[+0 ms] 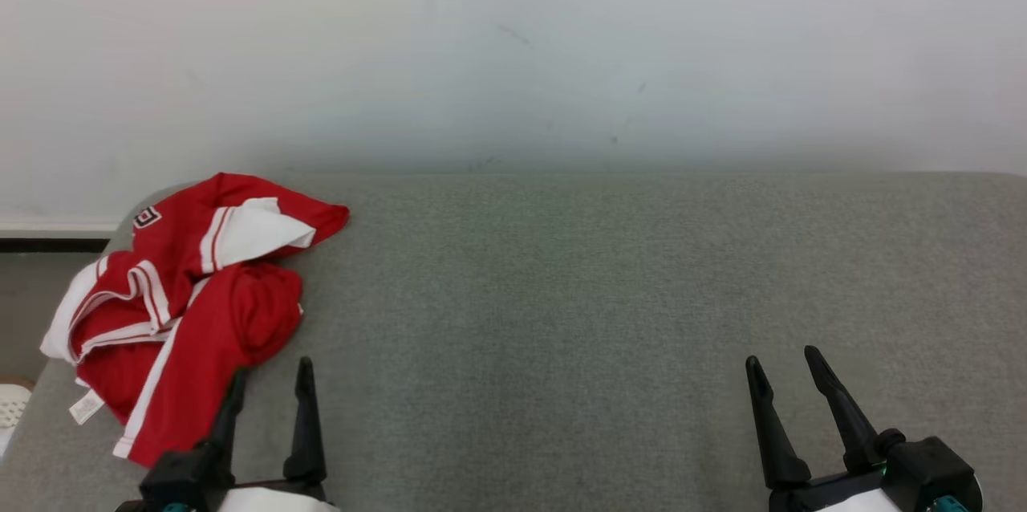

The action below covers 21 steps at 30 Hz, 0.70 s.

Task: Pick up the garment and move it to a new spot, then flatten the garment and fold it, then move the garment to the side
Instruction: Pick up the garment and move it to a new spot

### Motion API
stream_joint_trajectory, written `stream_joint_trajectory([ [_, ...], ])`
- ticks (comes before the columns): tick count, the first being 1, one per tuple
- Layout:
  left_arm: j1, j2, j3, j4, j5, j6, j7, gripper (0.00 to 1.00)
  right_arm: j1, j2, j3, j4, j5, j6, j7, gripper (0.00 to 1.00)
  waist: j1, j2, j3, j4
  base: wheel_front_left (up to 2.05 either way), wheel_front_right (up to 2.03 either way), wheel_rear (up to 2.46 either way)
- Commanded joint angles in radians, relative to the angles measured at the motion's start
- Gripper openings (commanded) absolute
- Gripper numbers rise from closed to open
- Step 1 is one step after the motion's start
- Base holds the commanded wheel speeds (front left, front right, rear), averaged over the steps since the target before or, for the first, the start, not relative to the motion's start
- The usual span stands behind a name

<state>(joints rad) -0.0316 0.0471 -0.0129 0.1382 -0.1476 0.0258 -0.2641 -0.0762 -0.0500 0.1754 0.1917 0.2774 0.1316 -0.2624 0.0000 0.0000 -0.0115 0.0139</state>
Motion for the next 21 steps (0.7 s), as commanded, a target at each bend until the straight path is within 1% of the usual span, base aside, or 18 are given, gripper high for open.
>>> stream_joint_trajectory([
  [1, 0.001, 0.006, 0.005, -0.002, -0.003, -0.004, -0.001, 1.0, 0.01, -0.001, 0.002, -0.002, 0.006, -0.002, -0.003, 1.0, 0.0, 0.0, 0.0, 0.024, 0.0, 0.0, 0.0],
  [10, 0.004, 0.006, 0.014, 0.011, 0.008, -0.007, -0.001, 1.0, 0.017, -0.001, 0.025, -0.007, 0.035, -0.002, -0.003, 1.0, 0.0, 0.0, 0.0, 0.146, 0.0, 0.0, 0.0],
  [17, 0.009, 0.006, 0.023, 0.02, -0.004, -0.008, -0.001, 1.0, 0.023, -0.001, 0.038, -0.013, 0.05, -0.002, -0.004, 1.0, 0.0, 0.0, -0.003, 0.251, 0.0, 0.0, 0.0],
  [21, 0.01, 0.006, 0.032, 0.025, -0.006, -0.011, -0.001, 1.0, 0.02, -0.002, 0.05, -0.017, 0.059, -0.002, -0.003, 1.0, 0.0, 0.0, -0.008, 0.294, 0.0, 0.0, 0.0],
])
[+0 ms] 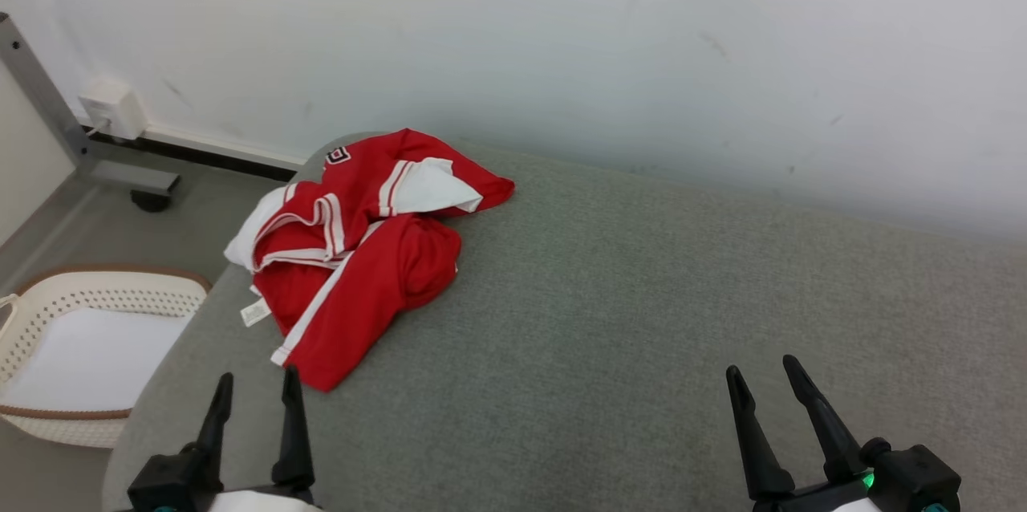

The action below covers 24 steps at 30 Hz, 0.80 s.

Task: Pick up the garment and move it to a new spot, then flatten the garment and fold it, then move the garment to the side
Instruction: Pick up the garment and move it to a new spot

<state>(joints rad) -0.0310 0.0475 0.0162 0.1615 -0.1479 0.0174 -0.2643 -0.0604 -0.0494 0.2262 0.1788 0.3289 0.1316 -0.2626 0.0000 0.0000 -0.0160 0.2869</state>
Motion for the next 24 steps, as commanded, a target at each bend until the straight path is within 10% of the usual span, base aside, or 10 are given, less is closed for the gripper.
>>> stream_joint_trajectory([
  [1, 0.009, 0.005, 0.005, 0.003, -0.007, -0.003, -0.001, 1.0, 0.005, -0.002, 0.0, -0.004, 0.008, -0.002, -0.003, 1.0, 0.0, 0.0, -0.005, 0.03, 0.0, 0.0, 0.0],
  [12, -0.029, 0.005, 0.012, 0.038, 0.0, -0.017, -0.001, 1.0, -0.004, -0.002, 0.015, 0.002, 0.02, -0.002, -0.003, 1.0, 0.0, 0.0, -0.011, 0.059, 0.0, 0.0, 0.0],
  [24, -0.207, 0.045, 0.041, 0.146, -0.048, -0.066, 0.048, 1.0, -0.043, -0.003, 0.016, -0.002, -0.006, -0.002, -0.003, 1.0, 0.0, 0.0, 0.042, -0.054, 0.0, 0.0, 0.0],
])
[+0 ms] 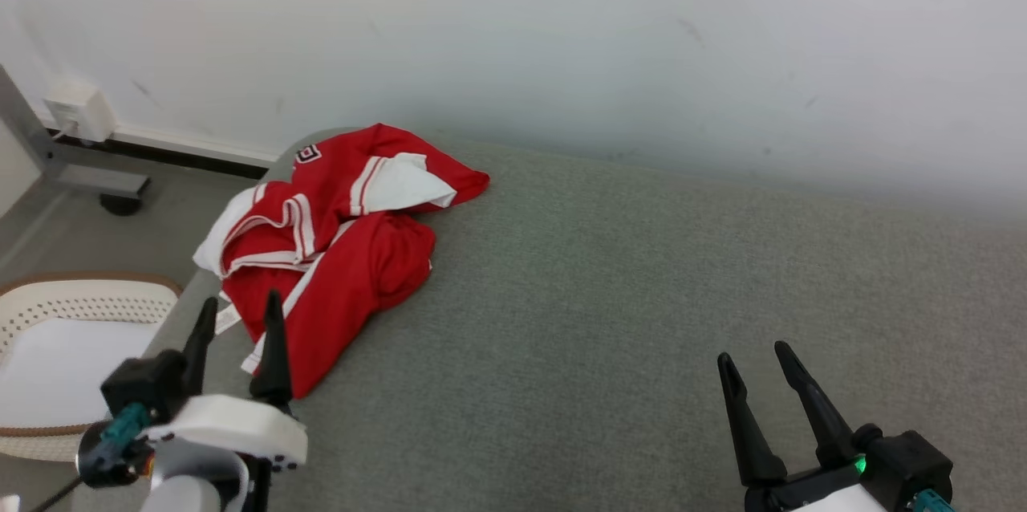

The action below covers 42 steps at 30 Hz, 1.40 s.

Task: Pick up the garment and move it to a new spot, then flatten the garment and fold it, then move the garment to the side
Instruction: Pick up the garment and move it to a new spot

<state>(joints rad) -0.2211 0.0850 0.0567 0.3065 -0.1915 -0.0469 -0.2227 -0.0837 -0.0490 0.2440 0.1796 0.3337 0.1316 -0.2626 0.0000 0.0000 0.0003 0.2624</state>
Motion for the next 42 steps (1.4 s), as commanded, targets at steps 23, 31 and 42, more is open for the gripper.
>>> stream_joint_trajectory([
  [23, -0.405, 0.23, 0.079, 0.431, -0.119, -0.002, 0.481, 1.0, -0.139, -0.018, -0.002, -0.053, 0.003, -0.002, -0.003, 1.0, 0.0, 0.0, 0.205, -0.354, 0.0, 0.0, 0.0],
  [31, -0.4, 0.264, 0.068, 0.65, -0.126, -0.008, 0.583, 0.87, -0.139, -0.014, -0.007, -0.049, -0.002, -0.002, -0.003, 1.0, 0.0, 0.0, 0.217, -0.419, 0.0, 0.0, 0.0],
  [42, -0.451, 0.267, 0.025, 0.708, -0.11, -0.037, 0.536, 0.0, -0.119, -0.01, -0.015, -0.039, -0.004, -0.002, -0.003, 1.0, 0.0, 0.0, 0.184, -0.393, 0.0, 0.0, 0.0],
])
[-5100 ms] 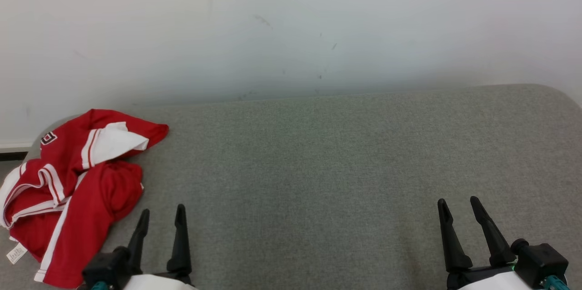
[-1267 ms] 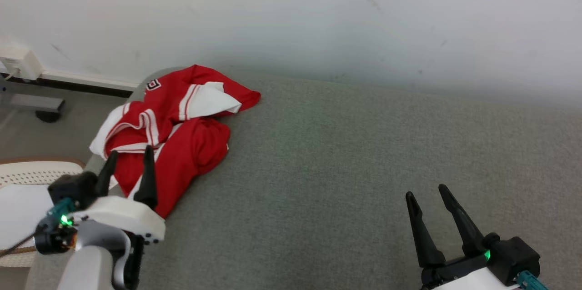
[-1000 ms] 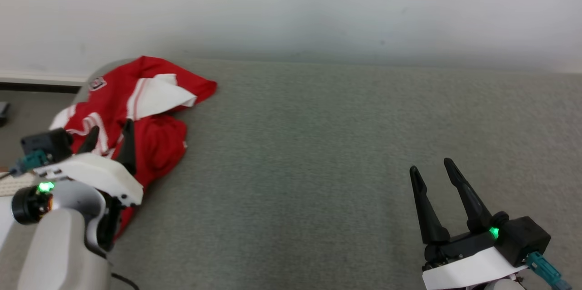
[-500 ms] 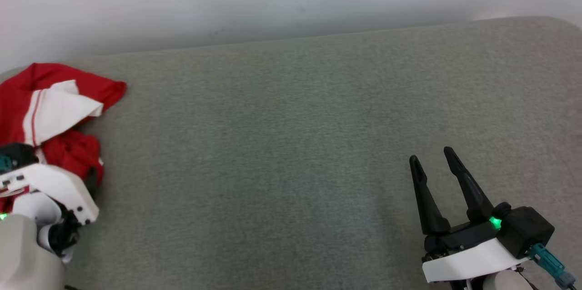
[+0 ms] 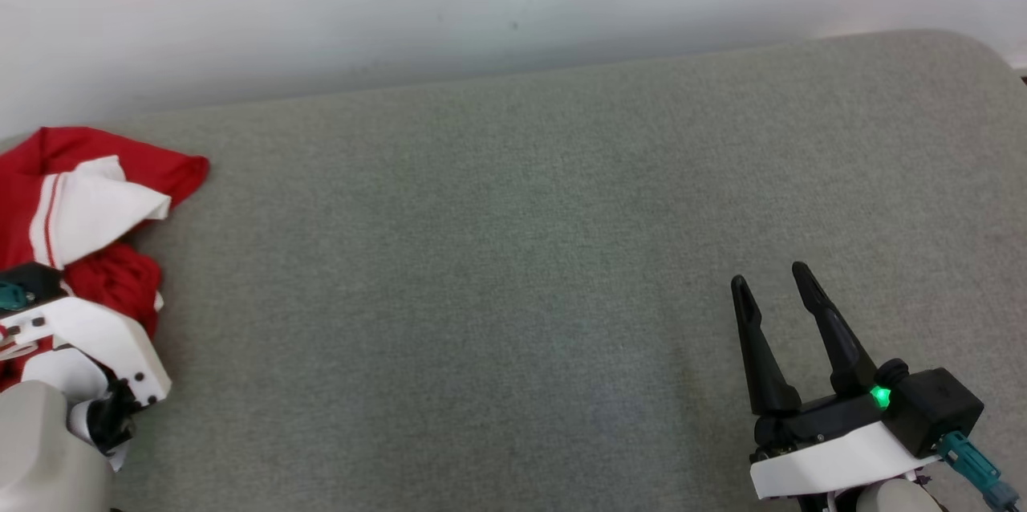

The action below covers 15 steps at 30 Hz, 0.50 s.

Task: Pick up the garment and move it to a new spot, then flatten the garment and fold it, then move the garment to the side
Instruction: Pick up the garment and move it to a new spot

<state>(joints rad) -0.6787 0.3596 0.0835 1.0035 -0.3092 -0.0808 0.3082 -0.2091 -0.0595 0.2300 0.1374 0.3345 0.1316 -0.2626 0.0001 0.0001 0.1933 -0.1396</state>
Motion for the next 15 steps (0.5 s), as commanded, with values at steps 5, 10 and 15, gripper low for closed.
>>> stream_joint_trajectory([
  [5, -0.022, 0.002, -0.039, -0.007, 0.023, -0.024, -0.029, 0.0, 0.027, 0.003, -0.004, 0.013, 0.007, -0.002, -0.003, 1.0, -0.0001, -0.0001, -0.083, 0.039, 0.0, 0.0, 0.0],
  [10, -0.045, 0.015, -0.099, -0.07, 0.037, -0.041, -0.013, 0.0, 0.054, 0.006, -0.015, 0.015, 0.015, -0.002, -0.003, 1.0, -0.0001, -0.0001, -0.15, 0.057, 0.0, 0.0, 0.0],
  [15, -0.058, 0.011, -0.165, -0.212, 0.015, -0.049, 0.031, 0.0, 0.077, 0.008, -0.024, 0.01, 0.019, -0.002, -0.003, 1.0, -0.0001, -0.0001, -0.176, 0.061, 0.0, 0.0, 0.0],
])
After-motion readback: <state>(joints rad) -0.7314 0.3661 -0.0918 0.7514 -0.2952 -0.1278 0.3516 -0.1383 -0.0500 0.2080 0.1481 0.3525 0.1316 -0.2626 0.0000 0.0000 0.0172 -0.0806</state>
